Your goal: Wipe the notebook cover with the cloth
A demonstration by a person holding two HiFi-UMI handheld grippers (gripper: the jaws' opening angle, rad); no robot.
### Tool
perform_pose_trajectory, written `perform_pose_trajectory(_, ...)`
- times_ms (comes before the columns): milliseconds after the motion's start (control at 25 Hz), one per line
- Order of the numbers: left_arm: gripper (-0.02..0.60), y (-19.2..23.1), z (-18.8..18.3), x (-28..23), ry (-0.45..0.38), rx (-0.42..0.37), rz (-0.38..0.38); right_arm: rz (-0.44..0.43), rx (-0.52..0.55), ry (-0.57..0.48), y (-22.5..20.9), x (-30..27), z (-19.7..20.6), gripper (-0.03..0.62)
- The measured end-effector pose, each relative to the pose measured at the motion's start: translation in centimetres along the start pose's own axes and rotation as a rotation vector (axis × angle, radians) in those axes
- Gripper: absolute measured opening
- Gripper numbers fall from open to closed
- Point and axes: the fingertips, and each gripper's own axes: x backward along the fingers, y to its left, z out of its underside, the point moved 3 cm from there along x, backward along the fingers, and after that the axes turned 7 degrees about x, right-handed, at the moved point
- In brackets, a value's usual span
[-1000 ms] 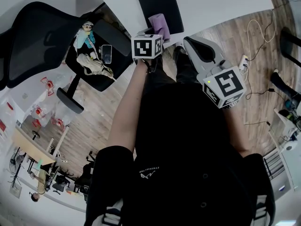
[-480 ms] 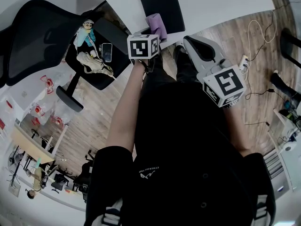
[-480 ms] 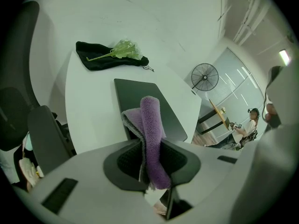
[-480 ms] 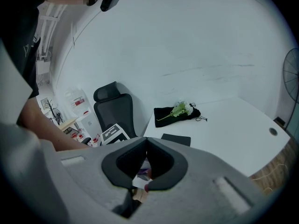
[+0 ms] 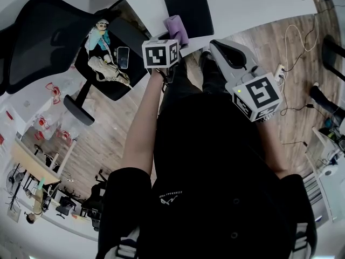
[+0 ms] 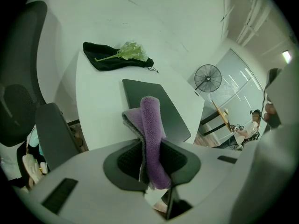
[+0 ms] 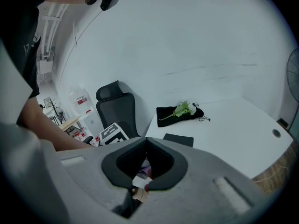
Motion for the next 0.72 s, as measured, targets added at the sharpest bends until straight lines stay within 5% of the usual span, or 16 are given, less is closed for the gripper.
perform_pose_trajectory(720,0.084,1.6,1.3,1.4,-0.014,0.061,-0.070,-0.053,0.023,0.005,0.0,-0.2,-0.2,0.005)
